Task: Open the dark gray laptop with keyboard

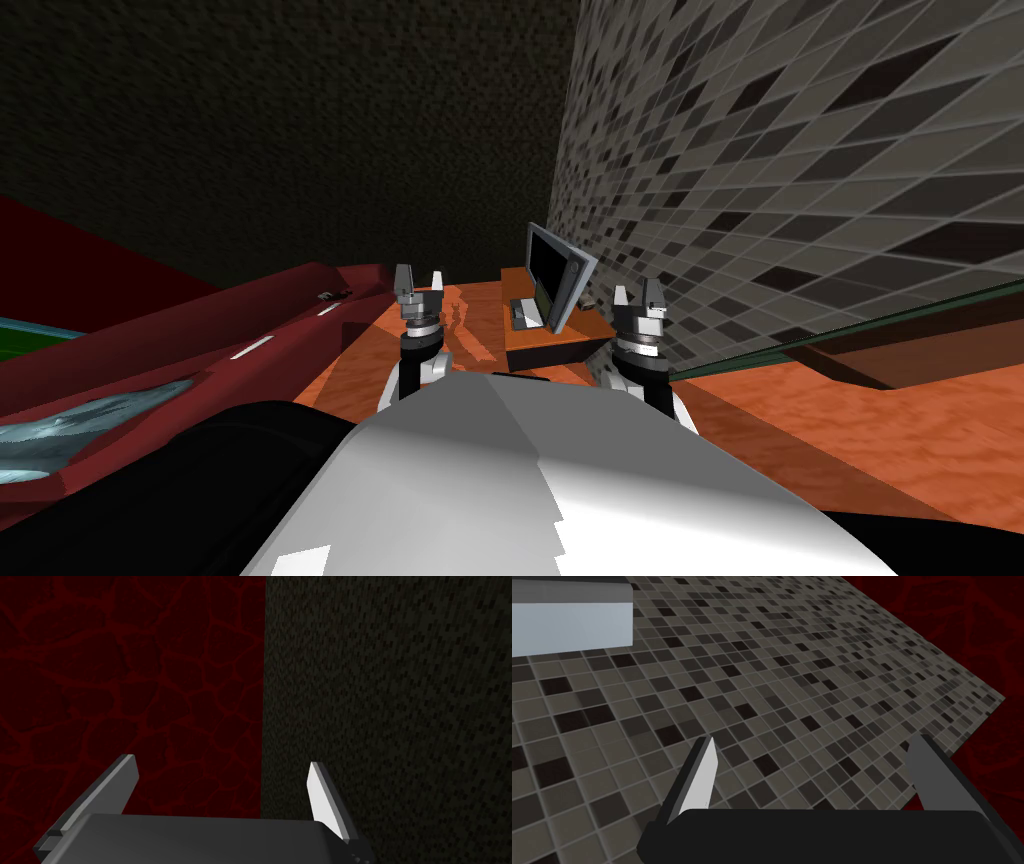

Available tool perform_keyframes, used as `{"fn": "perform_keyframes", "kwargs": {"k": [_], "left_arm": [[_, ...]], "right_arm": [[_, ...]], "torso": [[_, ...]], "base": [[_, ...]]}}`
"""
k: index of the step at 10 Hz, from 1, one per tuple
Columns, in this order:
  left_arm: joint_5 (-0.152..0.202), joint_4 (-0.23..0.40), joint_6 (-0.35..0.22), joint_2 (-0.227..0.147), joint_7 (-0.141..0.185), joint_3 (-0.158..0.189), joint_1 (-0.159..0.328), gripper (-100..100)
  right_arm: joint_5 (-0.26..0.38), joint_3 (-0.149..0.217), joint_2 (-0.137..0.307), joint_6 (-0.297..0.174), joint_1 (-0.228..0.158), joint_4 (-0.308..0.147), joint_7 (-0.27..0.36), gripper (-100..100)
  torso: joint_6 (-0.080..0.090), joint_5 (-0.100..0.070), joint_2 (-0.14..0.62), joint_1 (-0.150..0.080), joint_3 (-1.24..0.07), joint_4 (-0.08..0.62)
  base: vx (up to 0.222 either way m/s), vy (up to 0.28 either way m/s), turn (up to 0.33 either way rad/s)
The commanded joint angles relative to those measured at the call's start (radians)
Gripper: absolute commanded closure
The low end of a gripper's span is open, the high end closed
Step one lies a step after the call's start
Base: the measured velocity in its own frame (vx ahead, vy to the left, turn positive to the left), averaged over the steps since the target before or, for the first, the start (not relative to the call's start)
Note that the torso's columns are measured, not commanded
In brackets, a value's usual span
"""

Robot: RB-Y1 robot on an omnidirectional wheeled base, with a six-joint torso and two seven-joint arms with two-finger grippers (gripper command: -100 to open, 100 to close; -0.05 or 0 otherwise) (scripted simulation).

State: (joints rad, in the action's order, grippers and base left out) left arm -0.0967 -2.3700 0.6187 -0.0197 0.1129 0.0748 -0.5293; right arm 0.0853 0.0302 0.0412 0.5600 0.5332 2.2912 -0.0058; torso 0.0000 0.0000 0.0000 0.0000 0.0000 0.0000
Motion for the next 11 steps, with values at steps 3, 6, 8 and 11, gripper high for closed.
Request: {"fn": "perform_keyframes", "kwargs": {"k": [3,6,8,11], "left_arm": [[0.000,0.000,0.000,0.000,0.000,0.000,0.000,0],[0.000,0.000,0.000,0.000,0.000,0.000,0.000,0],[0.000,0.000,0.000,0.000,0.000,0.000,0.000,0],[0.000,0.000,0.000,0.000,0.000,0.000,0.000,0]], "right_arm": [[0.000,0.000,0.000,0.000,0.000,0.000,0.000,0],[0.000,0.000,0.000,0.000,0.000,0.000,0.000,0],[0.000,0.000,0.000,0.000,0.000,0.000,0.000,0],[0.040,0.014,0.054,-0.003,-0.006,-0.017,0.036,-100]], "torso": [[0.000,0.000,0.175,0.000,-0.351,0.176],[0.000,0.000,0.396,0.000,-0.792,0.396],[0.000,0.000,0.544,0.000,-1.087,0.544],[0.000,0.000,0.725,0.000,-1.451,0.724]], "base": [[0.000,0.000,0.000],[0.000,0.000,0.000],[0.000,0.000,0.000],[0.002,0.004,0.054]]}}
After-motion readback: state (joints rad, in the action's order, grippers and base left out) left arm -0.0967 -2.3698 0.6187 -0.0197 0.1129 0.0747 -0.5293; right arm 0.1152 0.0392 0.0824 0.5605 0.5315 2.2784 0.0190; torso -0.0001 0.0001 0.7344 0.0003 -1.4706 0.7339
